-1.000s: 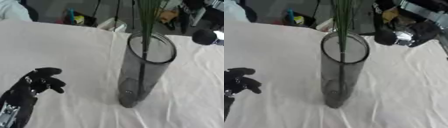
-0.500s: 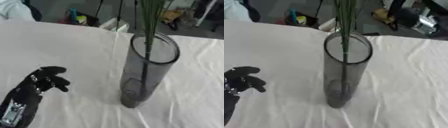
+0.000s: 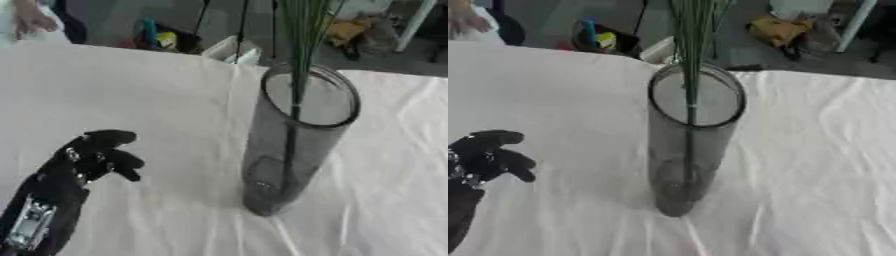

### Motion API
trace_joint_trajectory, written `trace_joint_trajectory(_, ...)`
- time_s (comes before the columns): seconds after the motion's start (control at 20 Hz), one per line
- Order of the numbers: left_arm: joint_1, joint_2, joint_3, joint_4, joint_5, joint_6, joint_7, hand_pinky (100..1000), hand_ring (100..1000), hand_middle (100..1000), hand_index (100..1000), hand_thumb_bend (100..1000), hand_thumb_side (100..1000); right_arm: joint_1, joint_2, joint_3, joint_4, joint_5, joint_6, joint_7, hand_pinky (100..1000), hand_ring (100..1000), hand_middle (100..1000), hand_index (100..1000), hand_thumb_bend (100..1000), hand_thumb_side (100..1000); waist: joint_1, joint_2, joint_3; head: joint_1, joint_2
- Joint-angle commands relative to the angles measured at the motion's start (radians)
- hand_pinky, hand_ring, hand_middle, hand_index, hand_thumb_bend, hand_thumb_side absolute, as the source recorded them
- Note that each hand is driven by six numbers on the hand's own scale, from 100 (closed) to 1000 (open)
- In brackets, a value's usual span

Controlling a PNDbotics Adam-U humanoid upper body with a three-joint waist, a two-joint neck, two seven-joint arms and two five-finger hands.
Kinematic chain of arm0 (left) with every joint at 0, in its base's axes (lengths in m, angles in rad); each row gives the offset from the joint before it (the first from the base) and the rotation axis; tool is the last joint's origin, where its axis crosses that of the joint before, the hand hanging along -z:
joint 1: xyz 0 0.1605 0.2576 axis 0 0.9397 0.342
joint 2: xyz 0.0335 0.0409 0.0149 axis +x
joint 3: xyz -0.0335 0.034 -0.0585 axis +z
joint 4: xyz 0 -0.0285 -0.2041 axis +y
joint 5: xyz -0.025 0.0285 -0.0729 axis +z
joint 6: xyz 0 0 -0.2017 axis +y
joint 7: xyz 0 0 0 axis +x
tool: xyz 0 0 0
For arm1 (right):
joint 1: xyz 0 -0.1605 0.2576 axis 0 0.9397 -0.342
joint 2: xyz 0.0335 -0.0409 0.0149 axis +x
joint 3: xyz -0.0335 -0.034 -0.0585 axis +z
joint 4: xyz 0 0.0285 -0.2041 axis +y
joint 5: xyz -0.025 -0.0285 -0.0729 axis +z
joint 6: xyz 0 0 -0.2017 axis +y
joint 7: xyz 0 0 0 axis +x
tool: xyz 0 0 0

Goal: Arrange flowers into the vase.

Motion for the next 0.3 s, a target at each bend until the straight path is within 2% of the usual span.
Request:
trace_joint_trajectory(0.05,-0.012,-0.005,0.009,-0.018,-0.003,-0.005,0.011,571,661,768,838,108,1000,-0.003,0.015,-0.017,-0.019,-0.028,-0.055,-0.114,628,545,507,608,100,1000,0.020,-0.003,-0.002,0.008,0.008)
trace_joint_trajectory(0.2,-0.012,-0.007,0.012,-0.018,0.001,-0.012,0.024,572,661,768,840,110,1000,-0.001,0.057,-0.009,-0.019,-0.042,-0.151,-0.202,655,590,544,635,100,1000,0.029,-0.003,-0.004,0.013,0.017)
trace_joint_trajectory(0.3,-0.013,-0.007,0.013,-0.018,0.006,-0.018,0.035,572,662,769,840,111,1000,0.002,0.083,0.002,-0.019,-0.054,-0.205,-0.231,657,596,550,639,100,1000,0.034,-0.003,-0.005,0.012,0.020)
